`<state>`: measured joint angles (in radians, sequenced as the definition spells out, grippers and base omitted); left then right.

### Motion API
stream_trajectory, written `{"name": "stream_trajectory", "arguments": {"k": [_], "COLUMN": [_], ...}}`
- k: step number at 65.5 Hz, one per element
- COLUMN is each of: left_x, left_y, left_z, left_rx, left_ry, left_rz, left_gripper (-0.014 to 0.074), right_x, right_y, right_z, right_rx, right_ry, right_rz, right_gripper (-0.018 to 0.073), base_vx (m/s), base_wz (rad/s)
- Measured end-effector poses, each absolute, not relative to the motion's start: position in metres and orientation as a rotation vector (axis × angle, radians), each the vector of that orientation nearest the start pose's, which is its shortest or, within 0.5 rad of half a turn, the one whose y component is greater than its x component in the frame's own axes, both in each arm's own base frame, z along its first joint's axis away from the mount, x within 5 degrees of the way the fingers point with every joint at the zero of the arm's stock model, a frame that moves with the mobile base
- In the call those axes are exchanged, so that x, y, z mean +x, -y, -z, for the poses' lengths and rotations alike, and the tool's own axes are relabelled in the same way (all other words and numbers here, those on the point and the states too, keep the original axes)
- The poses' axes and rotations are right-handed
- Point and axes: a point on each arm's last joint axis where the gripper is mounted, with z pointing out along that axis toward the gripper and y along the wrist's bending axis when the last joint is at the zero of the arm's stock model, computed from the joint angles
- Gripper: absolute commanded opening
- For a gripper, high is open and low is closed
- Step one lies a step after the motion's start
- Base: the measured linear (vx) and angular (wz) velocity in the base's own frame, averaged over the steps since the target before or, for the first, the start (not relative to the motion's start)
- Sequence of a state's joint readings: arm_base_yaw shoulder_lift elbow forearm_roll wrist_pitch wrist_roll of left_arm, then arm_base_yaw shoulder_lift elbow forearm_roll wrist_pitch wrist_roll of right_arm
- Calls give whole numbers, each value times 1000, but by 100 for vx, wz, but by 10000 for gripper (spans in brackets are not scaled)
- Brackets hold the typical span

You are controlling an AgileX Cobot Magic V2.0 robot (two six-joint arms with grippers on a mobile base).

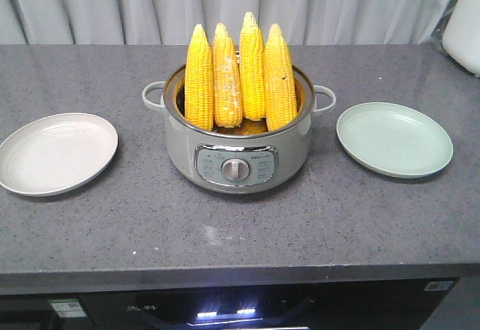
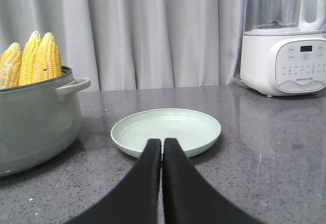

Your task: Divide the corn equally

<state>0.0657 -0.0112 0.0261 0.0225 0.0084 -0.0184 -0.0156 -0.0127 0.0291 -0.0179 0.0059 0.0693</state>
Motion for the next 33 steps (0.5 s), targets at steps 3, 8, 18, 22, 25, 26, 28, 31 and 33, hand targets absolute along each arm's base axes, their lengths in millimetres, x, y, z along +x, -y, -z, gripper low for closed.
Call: {"name": "stream_trajectory", "arguments": {"k": [3,8,18,22,25,26,28,31,33], "left_x": [56,56,56,56,56,56,56,56,56], "left_y": [-4,-4,-4,-4,-4,-4,-4,-4,-4], "left_z": [-204,-204,-204,-204,-204,-204,-204,-204,-204], "left_rx": [-47,-47,-47,-47,-47,-47,-47,-47,-47], "left_ry": [-1507,-1507,-1507,-1507,-1507,-1507,-1507,-1507,-1507], "left_rz": [-56,-56,-56,-56,-56,-56,-56,-56,-56], "left_gripper": [-6,-6,-6,-6,-6,-6,-6,-6,-6], "right_x": [57,57,57,57,57,57,57,57,57], "right_y": [1,1,1,1,1,1,1,1,1], "right_z": [-203,-203,-203,-203,-203,-203,-203,-203,-203], "right_rx": [51,51,51,51,51,51,51,51,51], "right_ry": [-1505,-1505,-1505,-1505,-1505,-1505,-1505,-1505,-1505], "right_rz": [-29,-29,-29,-29,-29,-29,-29,-29,-29], "right_gripper": [-7,-7,-7,-7,-7,-7,-7,-7,-7], "base_vx": [9,8,8,7,7,7,6,6,6], "base_wz": [0,0,0,0,-1,0,0,0,0]}}
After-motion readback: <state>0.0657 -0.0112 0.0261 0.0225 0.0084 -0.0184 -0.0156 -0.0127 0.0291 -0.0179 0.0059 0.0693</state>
